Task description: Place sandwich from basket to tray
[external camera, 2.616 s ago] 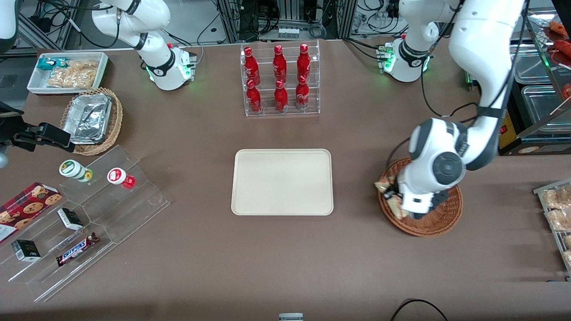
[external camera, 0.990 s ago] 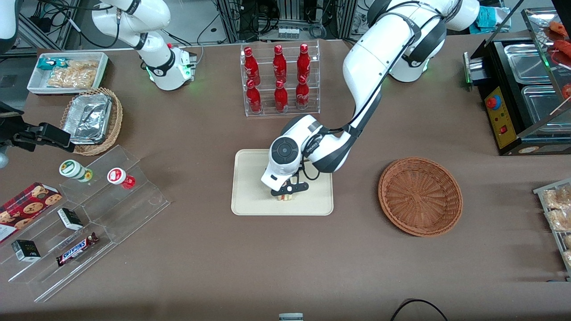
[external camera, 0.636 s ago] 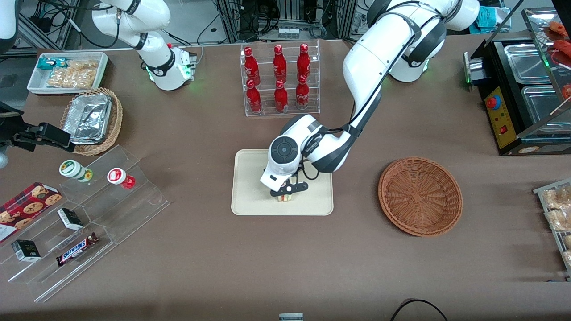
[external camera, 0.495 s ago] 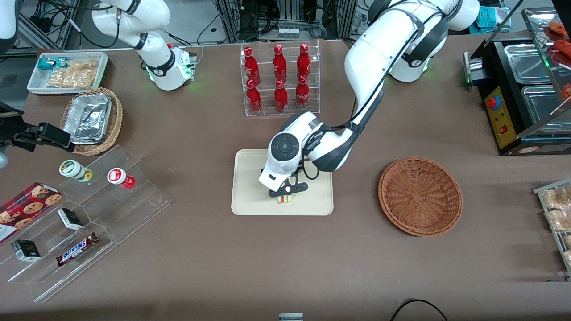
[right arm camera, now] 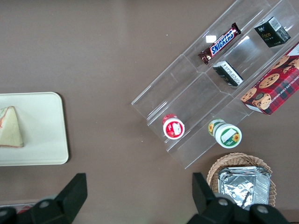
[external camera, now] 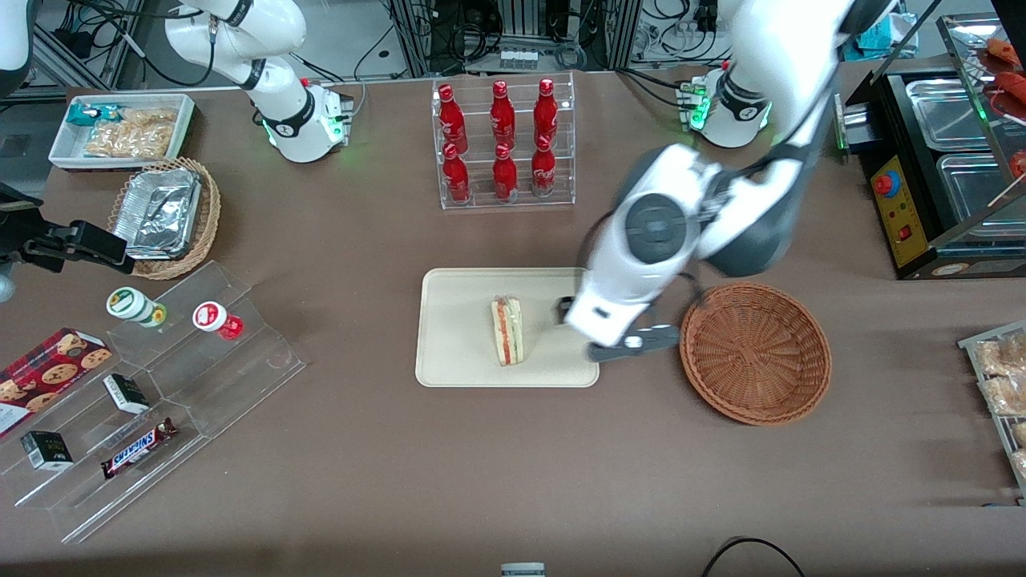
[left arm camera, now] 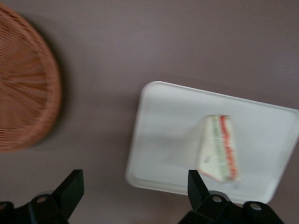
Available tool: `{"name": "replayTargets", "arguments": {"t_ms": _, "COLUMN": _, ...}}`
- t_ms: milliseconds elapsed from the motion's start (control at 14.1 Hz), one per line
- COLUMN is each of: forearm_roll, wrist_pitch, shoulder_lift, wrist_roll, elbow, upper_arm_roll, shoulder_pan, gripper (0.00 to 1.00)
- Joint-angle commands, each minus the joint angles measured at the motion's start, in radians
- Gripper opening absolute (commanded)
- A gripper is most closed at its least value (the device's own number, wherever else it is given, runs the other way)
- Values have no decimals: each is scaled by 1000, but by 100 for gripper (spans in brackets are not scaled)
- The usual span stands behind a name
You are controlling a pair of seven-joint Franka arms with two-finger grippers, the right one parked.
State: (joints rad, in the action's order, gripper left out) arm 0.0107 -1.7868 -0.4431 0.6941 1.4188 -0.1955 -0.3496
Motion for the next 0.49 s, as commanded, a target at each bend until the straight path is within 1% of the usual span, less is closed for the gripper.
{"name": "replayTargets", "arguments": {"t_ms": 0, "forearm_roll": -9, "wrist_pitch": -14, "shoulder_lift": 237, "wrist_roll": -175, "elbow": 297, "upper_arm_roll": -9, "shoulder_pan": 125, "gripper": 99}}
{"name": "replayTargets", "arguments": {"t_ms": 71, "forearm_roll": -9, "wrist_pitch": 1, "shoulder_lift": 288, "wrist_roll": -218, "elbow": 343, "upper_arm_roll": -9, "shoulder_pan": 173, "gripper": 99}}
{"name": "replayTargets", "arguments": {"t_ms": 141, "forearm_roll": -9, "wrist_pitch": 35, "shoulder_lift": 323, "wrist_roll": -252, "elbow": 359, "upper_arm_roll": -9, "shoulder_pan": 205, "gripper": 99}}
{"name": "replayTargets", "arguments": {"t_ms": 283, "forearm_roll": -8, "wrist_pitch": 124, "shoulder_lift": 368, "wrist_roll": -319, "elbow": 351, "upper_arm_roll": -9, "shoulder_pan": 276, "gripper": 100}}
{"name": "replayTargets", "arguments": {"t_ms": 424, "forearm_roll": -8, "wrist_pitch": 153, "shoulder_lift": 417, "wrist_roll": -357, "elbow": 351, "upper_arm_roll": -7, "shoulder_pan": 323, "gripper": 100}}
